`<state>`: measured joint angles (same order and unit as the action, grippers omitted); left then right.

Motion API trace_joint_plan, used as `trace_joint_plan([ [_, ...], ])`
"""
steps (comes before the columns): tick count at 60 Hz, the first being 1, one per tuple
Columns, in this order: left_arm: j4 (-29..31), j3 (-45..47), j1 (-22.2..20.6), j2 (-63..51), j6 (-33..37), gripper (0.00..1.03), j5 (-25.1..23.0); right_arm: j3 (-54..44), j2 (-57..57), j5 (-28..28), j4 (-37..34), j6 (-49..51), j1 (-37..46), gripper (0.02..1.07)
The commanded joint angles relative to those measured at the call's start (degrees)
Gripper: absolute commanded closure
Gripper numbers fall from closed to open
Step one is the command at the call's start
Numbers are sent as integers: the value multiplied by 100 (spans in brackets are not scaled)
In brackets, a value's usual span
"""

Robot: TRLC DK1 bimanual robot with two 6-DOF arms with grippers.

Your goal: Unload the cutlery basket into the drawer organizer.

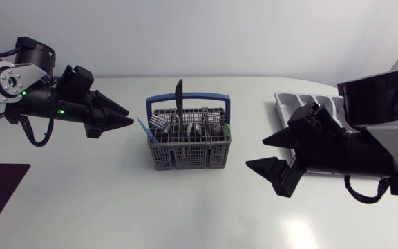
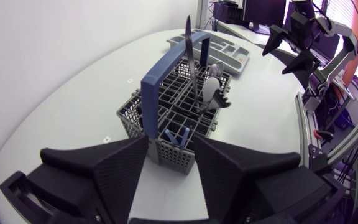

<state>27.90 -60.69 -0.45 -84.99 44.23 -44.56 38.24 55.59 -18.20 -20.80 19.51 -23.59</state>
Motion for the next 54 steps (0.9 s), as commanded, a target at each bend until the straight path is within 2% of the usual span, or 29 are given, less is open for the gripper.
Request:
trace_joint_plan([
  [1, -74, 110, -34, -149, 227, 39, -53, -194, 13, 9, 85, -96, -49, 17],
  [5, -118, 118, -43, -193, 279, 36, -53, -220, 22, 9, 102, -96, -49, 15],
  [46, -531, 48, -131, -606, 306, 37, -53, -379, 127, -44, 287, -70, -14, 15],
  [54, -584, 22, -140, -606, 297, 55, -62, -379, 171, -52, 331, -79, -14, 15],
])
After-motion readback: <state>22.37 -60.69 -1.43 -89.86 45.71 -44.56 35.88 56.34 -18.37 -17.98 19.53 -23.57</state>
